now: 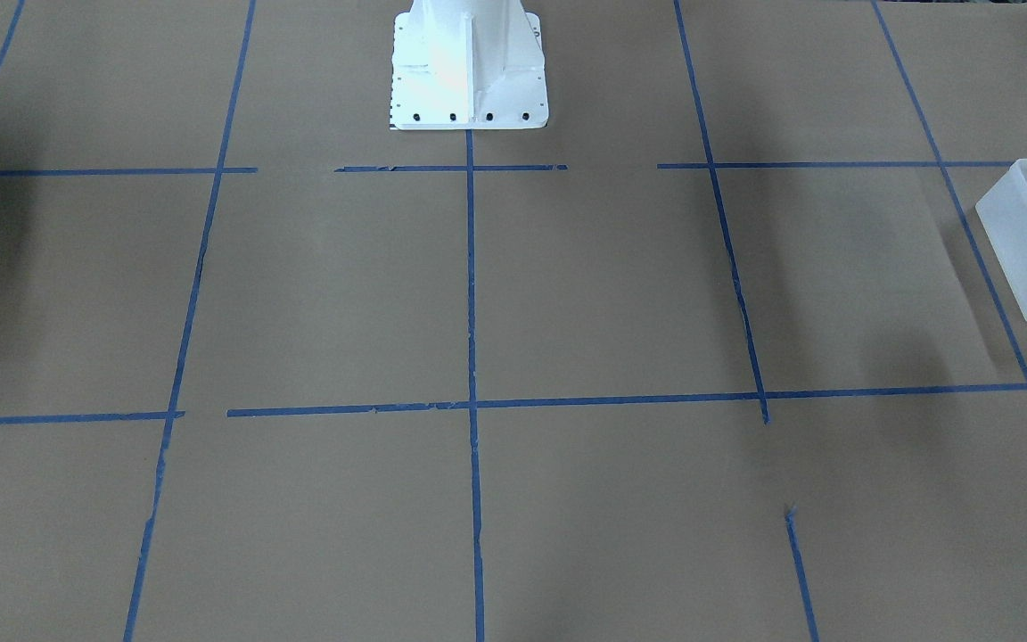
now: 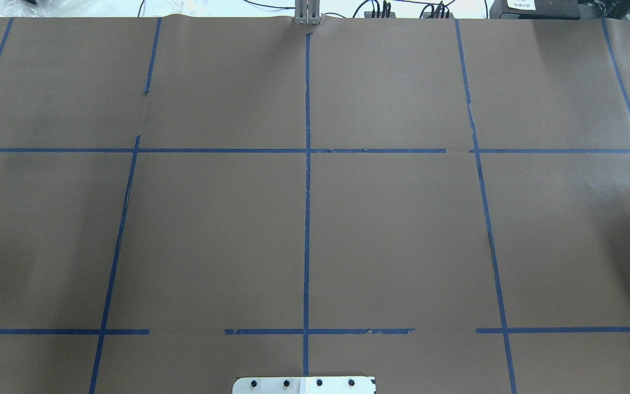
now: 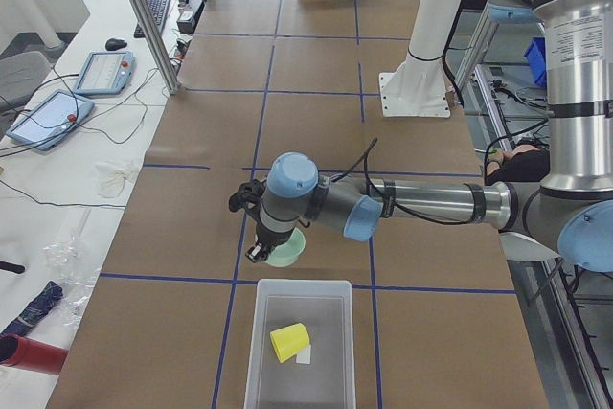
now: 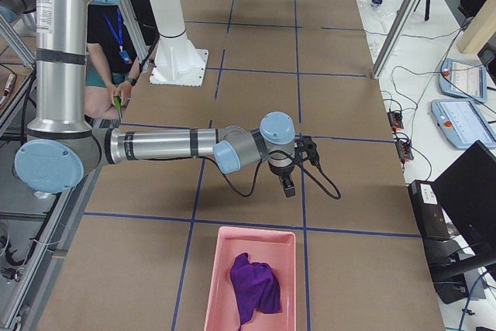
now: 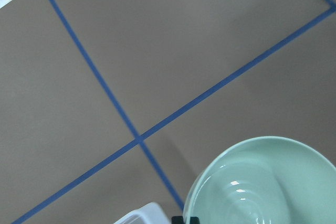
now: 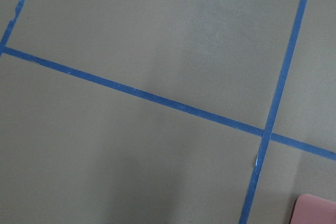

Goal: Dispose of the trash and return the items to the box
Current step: 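Carry the green bowl into the clear bin beside the cup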

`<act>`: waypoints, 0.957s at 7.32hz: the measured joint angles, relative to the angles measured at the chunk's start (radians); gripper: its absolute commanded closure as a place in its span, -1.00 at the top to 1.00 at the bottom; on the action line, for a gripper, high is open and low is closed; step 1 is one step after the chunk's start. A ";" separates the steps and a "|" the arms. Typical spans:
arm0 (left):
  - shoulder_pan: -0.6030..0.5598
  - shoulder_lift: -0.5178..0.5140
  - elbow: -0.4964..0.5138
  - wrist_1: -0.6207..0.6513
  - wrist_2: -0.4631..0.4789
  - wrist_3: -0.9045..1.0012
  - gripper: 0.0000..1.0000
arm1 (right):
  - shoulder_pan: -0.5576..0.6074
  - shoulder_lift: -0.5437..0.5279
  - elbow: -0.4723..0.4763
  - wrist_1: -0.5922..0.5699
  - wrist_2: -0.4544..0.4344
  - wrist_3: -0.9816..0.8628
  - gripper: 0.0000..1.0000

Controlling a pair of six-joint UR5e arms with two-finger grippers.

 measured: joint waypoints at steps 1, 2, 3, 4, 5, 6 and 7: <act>-0.057 0.011 0.047 -0.003 0.000 0.098 -1.00 | 0.000 -0.001 -0.005 0.016 0.000 0.000 1.00; -0.090 0.038 0.080 -0.025 0.001 0.156 -1.00 | 0.000 -0.001 -0.013 0.034 0.000 0.000 1.00; -0.103 0.071 0.108 -0.084 0.002 0.157 -1.00 | 0.000 -0.001 -0.019 0.046 0.000 0.000 1.00; -0.107 0.102 0.149 -0.193 0.003 0.094 -1.00 | 0.000 0.001 -0.022 0.051 0.000 0.001 1.00; -0.103 0.125 0.201 -0.324 0.004 0.011 -1.00 | 0.000 0.002 -0.023 0.053 -0.001 0.001 1.00; -0.089 0.137 0.244 -0.412 0.002 -0.038 -1.00 | 0.000 0.003 -0.023 0.054 -0.001 0.001 1.00; -0.065 0.142 0.263 -0.450 -0.006 -0.057 -0.94 | 0.000 0.003 -0.023 0.054 -0.001 0.000 1.00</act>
